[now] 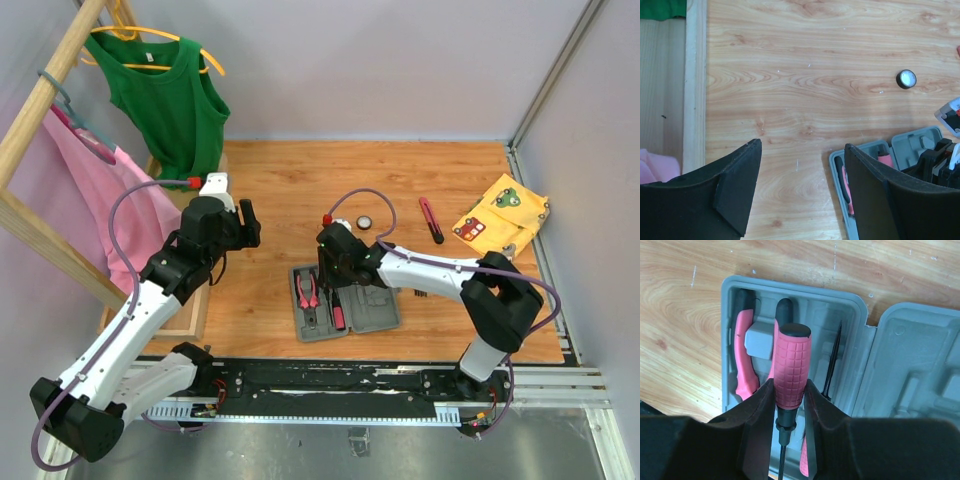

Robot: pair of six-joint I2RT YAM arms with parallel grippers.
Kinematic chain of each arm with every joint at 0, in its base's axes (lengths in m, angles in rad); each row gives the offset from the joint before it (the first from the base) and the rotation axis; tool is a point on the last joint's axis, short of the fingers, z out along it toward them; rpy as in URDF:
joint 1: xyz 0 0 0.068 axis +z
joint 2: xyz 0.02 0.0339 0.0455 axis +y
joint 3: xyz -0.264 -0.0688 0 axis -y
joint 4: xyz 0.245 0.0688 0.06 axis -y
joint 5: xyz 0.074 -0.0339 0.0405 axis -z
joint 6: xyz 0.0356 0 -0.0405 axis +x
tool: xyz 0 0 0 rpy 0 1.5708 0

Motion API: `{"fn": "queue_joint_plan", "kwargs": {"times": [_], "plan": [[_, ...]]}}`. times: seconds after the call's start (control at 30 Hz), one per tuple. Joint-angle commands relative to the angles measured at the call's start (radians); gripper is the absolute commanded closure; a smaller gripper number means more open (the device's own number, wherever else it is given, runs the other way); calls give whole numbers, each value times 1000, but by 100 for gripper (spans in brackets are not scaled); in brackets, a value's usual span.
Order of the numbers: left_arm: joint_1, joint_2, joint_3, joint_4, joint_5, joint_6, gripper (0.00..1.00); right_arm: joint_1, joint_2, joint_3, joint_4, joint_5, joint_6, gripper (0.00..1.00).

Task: Sort the tools into containers
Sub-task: Place the screwdriver in the storage box.

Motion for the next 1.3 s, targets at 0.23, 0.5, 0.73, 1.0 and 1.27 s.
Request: {"fn": "queue_joint_plan", "kwargs": {"times": [0.23,0.5,0.73,1.0,1.27], "plan": [[8,12,-10,6,-1,5,28,22,52,18,-50,31,9,77],[9,17,-9,6,7,6,29,22,57,18,-53,36,11,66],[9,19,-9,6,5,6,29,22,45,21,-57,41,6,65],[8,25,-9,6,7,6,29,23,25,26,-68,33,-17,75],[9,27,-8,6,7,8,29,29,55,55,-96,23,-29,77]]}}
